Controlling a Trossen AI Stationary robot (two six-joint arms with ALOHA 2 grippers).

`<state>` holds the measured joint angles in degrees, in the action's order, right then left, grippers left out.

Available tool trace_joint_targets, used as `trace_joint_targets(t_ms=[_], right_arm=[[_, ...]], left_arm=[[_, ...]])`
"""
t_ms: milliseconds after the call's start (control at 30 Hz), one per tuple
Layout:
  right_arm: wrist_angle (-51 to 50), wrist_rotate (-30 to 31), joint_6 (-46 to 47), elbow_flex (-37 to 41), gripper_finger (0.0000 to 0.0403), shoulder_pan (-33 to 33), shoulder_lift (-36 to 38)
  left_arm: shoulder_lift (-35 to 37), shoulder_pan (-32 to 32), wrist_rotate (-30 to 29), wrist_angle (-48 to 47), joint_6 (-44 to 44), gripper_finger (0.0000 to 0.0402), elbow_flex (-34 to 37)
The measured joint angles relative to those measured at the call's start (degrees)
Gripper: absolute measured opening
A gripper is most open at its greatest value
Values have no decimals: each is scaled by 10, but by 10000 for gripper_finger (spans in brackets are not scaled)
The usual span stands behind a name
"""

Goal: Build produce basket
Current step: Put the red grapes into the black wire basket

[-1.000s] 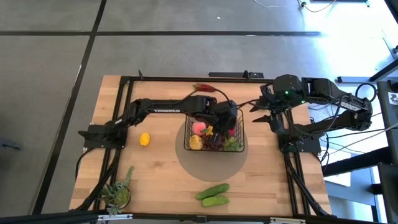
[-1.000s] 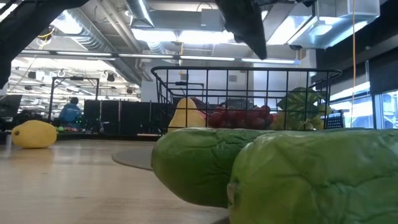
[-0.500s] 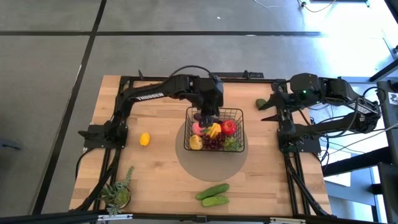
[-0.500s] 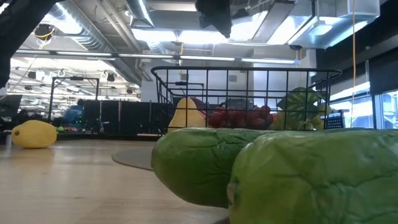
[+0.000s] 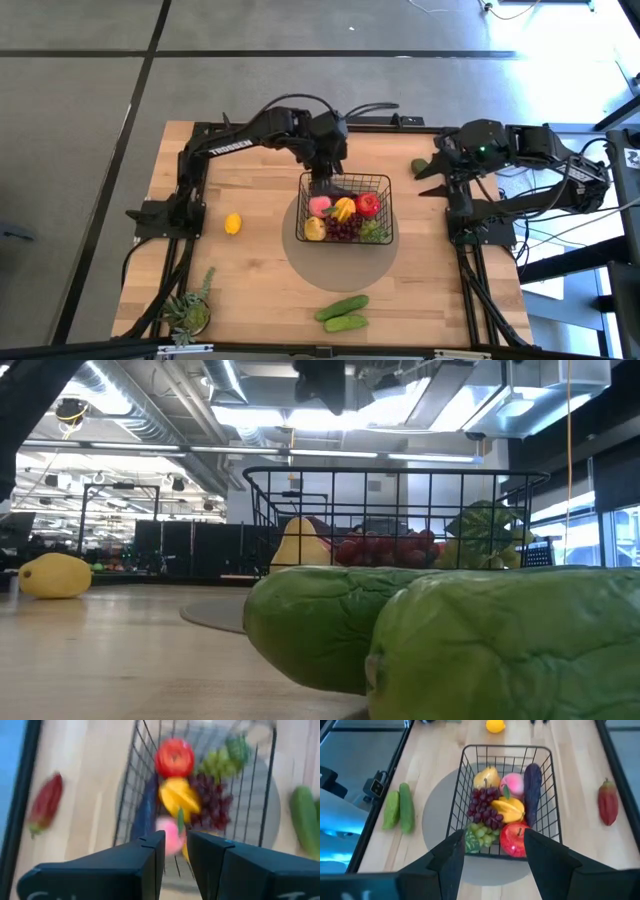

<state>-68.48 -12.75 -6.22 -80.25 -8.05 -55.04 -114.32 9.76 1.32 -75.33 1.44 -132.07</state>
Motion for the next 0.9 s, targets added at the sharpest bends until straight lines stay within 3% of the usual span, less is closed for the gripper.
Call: trace_joint_targets(t_ms=[333,533,900], right_arm=[[-5,-72,1,0,199,2,-28],[-9,-99,2,0,199,47,-53],[-6,-34,61,0,199,123,-128]], left_arm=[[30,-48,-3,-41,30,70,0],[53,-69,-6,-66,45,70,0],[108,-82,-34,-143,102,70,4]])
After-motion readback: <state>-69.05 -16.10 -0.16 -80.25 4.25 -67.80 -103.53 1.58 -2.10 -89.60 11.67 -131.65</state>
